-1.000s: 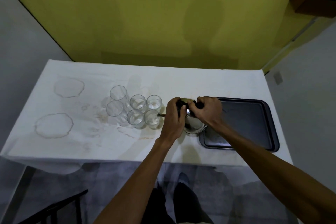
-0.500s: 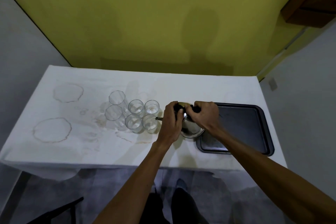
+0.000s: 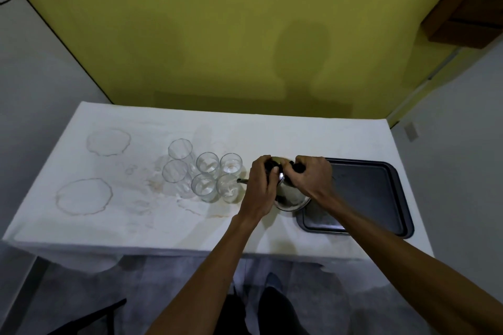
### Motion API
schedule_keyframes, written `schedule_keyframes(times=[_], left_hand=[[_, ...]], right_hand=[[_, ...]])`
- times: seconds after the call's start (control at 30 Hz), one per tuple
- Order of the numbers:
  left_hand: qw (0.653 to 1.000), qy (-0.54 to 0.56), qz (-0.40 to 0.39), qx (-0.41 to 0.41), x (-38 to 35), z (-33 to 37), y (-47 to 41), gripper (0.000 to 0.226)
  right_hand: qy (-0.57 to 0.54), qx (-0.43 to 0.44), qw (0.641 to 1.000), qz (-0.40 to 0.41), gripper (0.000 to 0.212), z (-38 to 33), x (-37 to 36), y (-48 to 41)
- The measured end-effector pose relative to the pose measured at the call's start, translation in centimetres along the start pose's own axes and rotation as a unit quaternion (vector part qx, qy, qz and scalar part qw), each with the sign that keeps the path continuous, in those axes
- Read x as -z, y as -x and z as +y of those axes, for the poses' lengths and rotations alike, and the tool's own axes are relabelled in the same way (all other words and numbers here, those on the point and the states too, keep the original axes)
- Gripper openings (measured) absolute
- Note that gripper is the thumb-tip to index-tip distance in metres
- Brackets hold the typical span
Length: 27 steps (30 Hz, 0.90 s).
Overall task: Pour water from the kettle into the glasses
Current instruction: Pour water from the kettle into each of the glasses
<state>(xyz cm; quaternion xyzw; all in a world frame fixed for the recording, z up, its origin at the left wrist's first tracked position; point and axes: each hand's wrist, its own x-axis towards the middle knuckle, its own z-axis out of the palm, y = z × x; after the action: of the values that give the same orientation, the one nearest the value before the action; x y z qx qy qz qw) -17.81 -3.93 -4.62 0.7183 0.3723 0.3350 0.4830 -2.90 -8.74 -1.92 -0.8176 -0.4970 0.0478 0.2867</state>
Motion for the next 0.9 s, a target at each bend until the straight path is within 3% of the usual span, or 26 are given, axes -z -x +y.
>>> schedule_keyframes(times=[0.27,0.5,0.7,0.9], left_hand=[[0.999,-0.026,-0.020,-0.001,-0.1,0.6,0.0,0.035],[0.997,-0.067,-0.025,-0.002,-0.3,1.5,0.0,0.043],[0.992,-0.122,0.032,-0.023,-0.1,3.1,0.1,0.053],[0.991,-0.097,0.088,-0.011,1.7,3.2,-0.3,0.048]], right_hand=[[-0.027,-0.053,0.998,0.001,0.063,1.2,-0.6,1.0],[-0.174,-0.107,0.979,0.022,0.059,1.2,-0.9,2.5],[-0.261,-0.143,0.955,0.014,0.050,0.7,-1.1,2.6],[-0.218,-0.087,0.972,0.007,0.066,-1.9,-0.8,1.1]])
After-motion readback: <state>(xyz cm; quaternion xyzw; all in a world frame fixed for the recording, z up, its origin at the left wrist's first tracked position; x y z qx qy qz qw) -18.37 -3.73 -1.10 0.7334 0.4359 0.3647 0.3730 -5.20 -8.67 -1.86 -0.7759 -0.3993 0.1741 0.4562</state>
